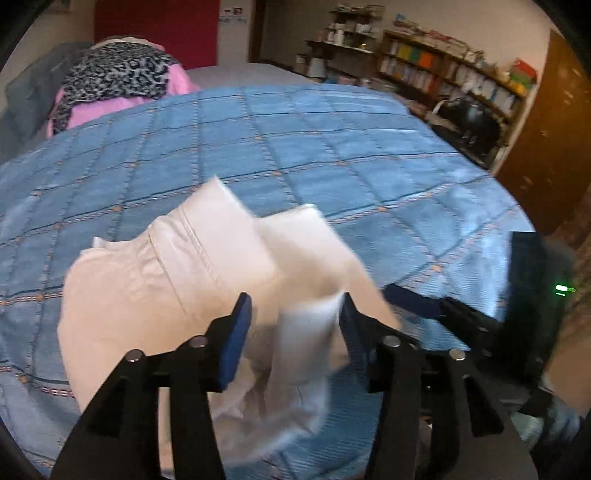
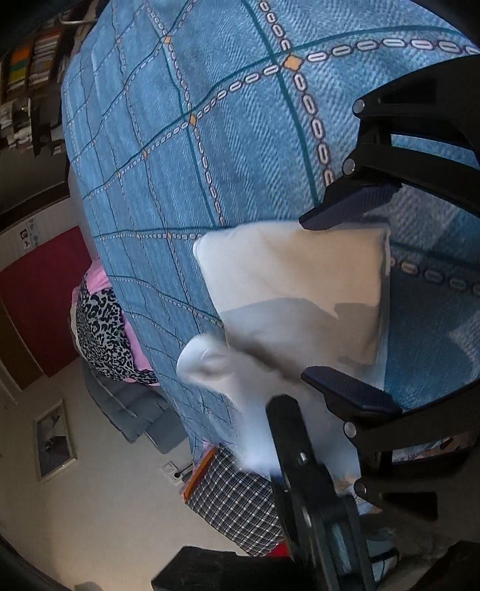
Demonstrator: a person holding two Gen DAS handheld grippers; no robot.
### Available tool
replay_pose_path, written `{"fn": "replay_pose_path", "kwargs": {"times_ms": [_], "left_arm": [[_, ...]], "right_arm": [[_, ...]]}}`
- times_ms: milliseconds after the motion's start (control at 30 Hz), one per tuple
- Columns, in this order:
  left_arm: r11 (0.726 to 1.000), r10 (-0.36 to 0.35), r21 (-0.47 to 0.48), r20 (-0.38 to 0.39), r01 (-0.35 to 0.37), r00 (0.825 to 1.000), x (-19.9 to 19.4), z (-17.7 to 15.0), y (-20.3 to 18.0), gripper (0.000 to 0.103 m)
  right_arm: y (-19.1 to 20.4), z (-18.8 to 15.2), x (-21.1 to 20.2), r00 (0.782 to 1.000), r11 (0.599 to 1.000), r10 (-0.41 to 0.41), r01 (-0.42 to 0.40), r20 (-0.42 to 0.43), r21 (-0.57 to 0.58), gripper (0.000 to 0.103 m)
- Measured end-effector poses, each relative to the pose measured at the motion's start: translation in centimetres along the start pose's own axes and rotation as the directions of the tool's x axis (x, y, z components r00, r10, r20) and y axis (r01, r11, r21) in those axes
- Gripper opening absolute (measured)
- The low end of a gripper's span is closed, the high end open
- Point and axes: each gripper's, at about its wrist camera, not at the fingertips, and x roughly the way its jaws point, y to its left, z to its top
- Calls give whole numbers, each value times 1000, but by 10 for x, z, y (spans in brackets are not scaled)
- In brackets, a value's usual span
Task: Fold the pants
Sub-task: 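Fold the lifted pants edge over with the left gripper and lower it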
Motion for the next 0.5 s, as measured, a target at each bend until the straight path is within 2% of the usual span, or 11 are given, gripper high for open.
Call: {"fn": "replay_pose_path", "kwargs": {"times_ms": [100, 233, 367, 433, 500], "left_arm": [[1000, -23, 10, 24, 22, 999, -11, -2, -2, 58], [996, -38, -84, 46, 42, 998, -33, -7, 26, 64], [980, 44, -195, 50, -34, 998, -43, -15, 71, 65], [964, 100, -252, 36, -88, 994, -43, -24, 94, 65], [950, 127, -289, 21, -115, 992, -41, -31, 111, 65]], "right_arm": [[-13, -2, 2, 998, 997, 52, -50, -22, 61, 76], [-18, -3, 3, 995, 991, 91, -88, -31, 97, 76], [-14, -2, -2, 997, 993, 76, -74, -19, 92, 76], [-12, 0, -8, 998, 993, 60, -59, -3, 101, 76], [-8, 2, -14, 998, 993, 55, -56, 12, 100, 76]]}}
